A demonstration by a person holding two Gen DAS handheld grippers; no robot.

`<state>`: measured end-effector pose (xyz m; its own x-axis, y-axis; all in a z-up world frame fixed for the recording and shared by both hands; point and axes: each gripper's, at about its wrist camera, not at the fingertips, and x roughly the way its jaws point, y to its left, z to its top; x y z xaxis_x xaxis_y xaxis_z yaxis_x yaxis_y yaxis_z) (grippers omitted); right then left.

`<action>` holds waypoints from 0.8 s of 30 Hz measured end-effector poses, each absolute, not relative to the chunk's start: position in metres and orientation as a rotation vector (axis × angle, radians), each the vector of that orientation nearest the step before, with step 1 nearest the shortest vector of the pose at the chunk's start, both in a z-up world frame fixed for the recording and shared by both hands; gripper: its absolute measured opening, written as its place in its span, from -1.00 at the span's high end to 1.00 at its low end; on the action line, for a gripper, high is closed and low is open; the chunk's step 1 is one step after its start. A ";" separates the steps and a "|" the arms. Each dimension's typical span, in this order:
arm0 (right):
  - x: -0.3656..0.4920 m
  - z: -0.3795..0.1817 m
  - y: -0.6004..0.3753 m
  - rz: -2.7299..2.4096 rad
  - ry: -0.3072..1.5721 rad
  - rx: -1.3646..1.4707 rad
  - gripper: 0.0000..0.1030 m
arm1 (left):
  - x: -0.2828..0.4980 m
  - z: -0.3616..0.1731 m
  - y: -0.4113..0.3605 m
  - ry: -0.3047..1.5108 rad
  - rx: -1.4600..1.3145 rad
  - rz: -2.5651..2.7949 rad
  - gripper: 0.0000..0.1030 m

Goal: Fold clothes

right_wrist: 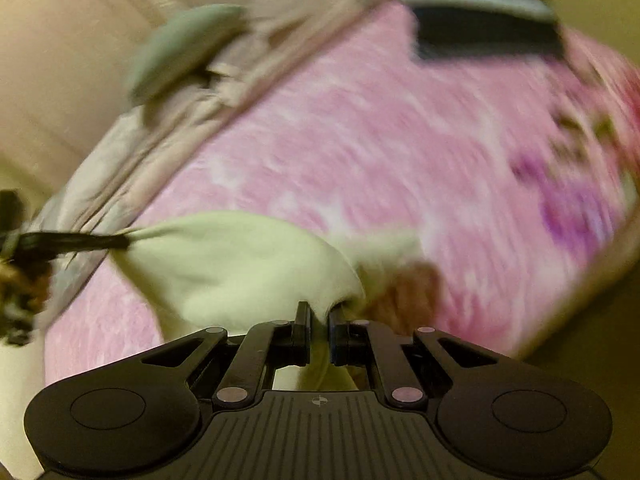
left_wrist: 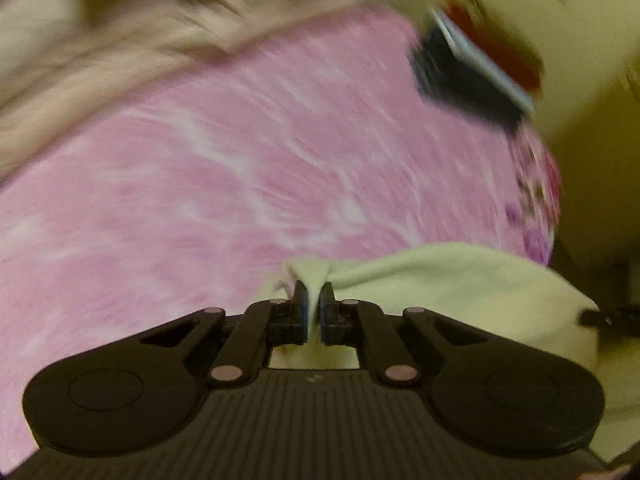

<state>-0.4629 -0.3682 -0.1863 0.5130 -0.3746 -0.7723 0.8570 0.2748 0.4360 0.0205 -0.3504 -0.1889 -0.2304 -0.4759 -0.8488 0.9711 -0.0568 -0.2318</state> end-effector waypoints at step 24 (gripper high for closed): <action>-0.332 -0.312 -0.465 -0.780 0.962 1.101 -0.86 | 0.136 -0.279 -0.176 1.302 0.339 -0.900 0.05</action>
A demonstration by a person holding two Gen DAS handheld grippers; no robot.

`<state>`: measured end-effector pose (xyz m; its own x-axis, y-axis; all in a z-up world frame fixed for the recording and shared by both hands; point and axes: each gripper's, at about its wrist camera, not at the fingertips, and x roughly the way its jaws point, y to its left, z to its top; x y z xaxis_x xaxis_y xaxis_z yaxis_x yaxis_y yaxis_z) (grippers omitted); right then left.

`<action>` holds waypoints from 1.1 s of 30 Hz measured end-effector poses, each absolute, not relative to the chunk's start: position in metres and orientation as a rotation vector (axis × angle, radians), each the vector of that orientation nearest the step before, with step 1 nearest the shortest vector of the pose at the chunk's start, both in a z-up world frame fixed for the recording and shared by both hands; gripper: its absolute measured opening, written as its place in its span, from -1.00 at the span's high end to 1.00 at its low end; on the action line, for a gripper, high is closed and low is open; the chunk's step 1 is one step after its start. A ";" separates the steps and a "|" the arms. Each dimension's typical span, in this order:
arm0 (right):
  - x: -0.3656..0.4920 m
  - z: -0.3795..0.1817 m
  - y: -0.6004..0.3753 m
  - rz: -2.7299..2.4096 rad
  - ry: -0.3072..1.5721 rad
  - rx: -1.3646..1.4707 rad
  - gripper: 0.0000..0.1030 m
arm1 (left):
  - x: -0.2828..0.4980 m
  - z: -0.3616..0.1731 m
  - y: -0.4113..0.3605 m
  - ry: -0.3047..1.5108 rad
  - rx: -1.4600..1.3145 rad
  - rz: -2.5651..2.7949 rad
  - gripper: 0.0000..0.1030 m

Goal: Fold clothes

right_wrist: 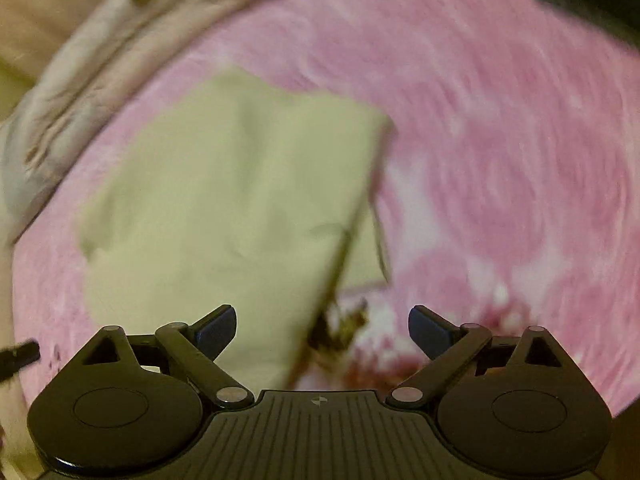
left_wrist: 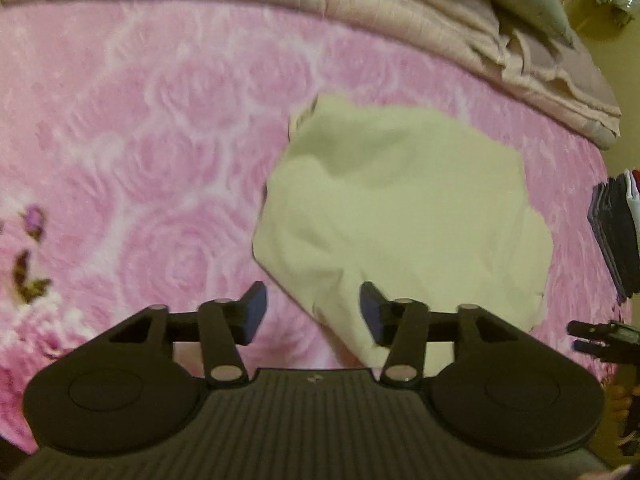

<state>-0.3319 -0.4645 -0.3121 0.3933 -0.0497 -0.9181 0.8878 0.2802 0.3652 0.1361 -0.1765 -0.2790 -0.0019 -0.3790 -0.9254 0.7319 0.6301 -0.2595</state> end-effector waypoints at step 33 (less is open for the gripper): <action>-0.371 -0.339 -0.457 -0.457 1.347 0.822 -0.41 | 0.072 -0.329 -0.093 1.469 0.446 -0.816 0.37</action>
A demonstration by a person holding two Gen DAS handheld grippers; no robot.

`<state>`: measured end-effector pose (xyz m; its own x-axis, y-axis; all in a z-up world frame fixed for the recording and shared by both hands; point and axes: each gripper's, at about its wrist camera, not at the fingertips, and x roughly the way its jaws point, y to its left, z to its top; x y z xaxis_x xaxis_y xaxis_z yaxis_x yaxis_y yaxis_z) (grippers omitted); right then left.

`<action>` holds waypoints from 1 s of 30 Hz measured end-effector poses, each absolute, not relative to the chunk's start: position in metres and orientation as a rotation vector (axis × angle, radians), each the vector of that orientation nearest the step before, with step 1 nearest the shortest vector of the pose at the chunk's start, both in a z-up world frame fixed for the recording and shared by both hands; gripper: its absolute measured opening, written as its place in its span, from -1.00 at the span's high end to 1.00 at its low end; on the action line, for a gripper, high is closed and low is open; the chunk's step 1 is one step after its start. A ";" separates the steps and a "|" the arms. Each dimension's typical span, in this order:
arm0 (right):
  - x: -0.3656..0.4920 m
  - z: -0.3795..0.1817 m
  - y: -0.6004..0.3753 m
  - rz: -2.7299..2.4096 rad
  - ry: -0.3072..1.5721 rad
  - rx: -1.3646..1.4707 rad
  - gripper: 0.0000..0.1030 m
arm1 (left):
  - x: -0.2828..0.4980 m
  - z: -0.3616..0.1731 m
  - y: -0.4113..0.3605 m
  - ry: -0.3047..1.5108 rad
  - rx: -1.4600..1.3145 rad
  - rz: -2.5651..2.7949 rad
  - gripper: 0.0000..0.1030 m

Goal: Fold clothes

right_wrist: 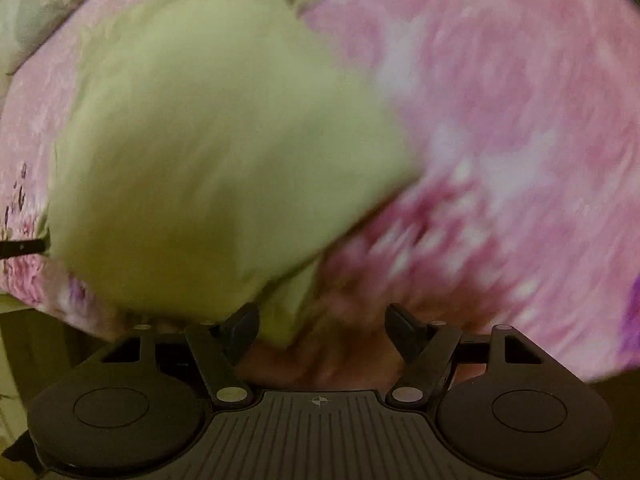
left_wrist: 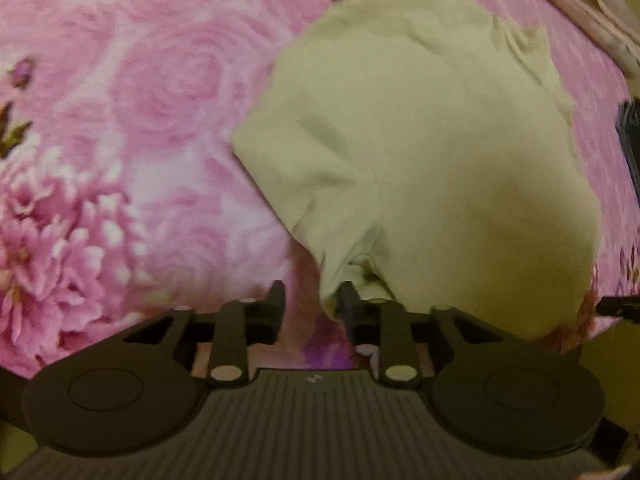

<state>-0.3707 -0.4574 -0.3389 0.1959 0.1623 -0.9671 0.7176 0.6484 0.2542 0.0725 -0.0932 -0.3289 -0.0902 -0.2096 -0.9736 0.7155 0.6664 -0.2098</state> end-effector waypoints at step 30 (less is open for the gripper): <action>-0.113 -0.356 -0.587 0.011 0.918 0.482 0.93 | 0.165 -0.318 -0.203 1.103 0.125 -0.882 0.99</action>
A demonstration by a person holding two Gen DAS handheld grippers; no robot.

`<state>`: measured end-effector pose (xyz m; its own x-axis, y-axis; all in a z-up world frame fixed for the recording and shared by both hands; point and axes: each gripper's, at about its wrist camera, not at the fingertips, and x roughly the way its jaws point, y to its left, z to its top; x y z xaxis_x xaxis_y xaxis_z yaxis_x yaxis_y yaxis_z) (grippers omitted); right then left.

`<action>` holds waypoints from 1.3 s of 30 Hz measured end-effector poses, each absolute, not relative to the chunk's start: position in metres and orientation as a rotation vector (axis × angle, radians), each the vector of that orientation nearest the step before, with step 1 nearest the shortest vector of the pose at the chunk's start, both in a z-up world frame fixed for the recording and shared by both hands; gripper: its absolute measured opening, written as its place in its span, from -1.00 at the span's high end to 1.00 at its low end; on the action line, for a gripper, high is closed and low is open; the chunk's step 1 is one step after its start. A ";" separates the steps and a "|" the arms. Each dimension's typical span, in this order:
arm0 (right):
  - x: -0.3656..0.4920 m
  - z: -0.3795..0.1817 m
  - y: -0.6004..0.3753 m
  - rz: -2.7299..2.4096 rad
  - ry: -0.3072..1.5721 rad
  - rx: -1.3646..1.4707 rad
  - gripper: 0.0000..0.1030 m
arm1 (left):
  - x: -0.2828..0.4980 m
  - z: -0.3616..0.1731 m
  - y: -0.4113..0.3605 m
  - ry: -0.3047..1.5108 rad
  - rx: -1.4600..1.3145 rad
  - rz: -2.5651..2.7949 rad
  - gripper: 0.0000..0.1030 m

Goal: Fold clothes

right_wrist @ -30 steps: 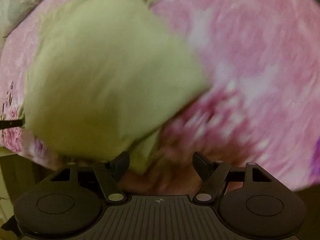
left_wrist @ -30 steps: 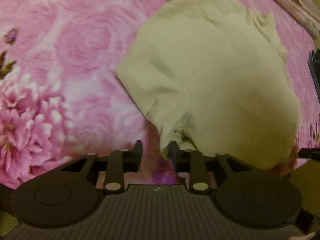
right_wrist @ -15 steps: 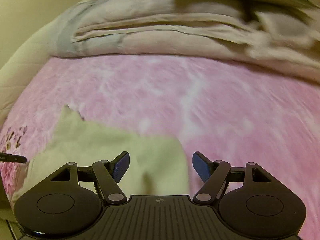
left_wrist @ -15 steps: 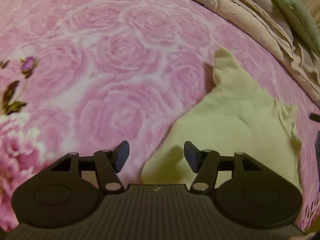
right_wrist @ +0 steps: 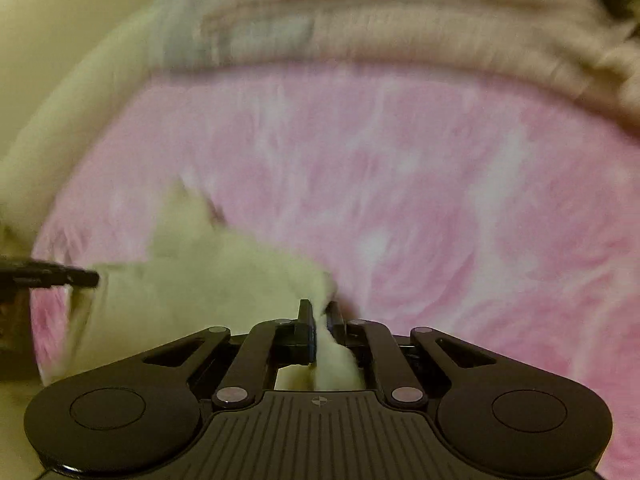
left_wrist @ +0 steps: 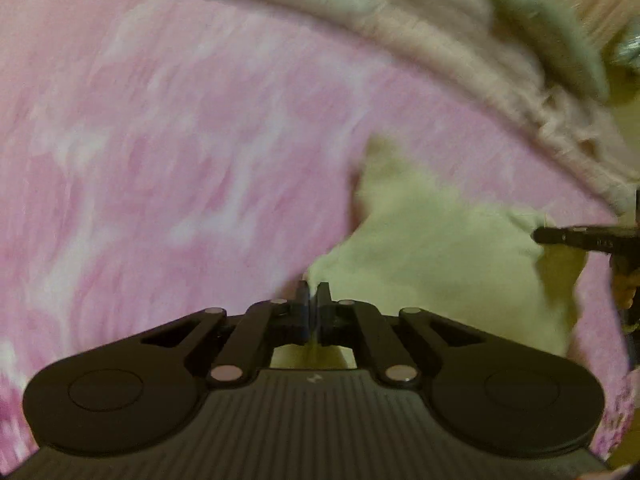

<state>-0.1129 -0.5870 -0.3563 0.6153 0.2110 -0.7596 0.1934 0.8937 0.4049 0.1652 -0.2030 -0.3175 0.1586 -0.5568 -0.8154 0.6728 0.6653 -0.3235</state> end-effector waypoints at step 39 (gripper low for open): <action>-0.314 -0.338 -0.506 -0.323 0.934 0.882 -0.63 | 0.058 -0.355 -0.178 1.351 -0.054 -0.639 0.36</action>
<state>-0.3142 -0.5059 -0.3380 0.5787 0.1189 -0.8068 0.5918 0.6195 0.5158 0.0584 -0.1783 -0.3552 0.0765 -0.4559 -0.8867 0.3960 0.8301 -0.3926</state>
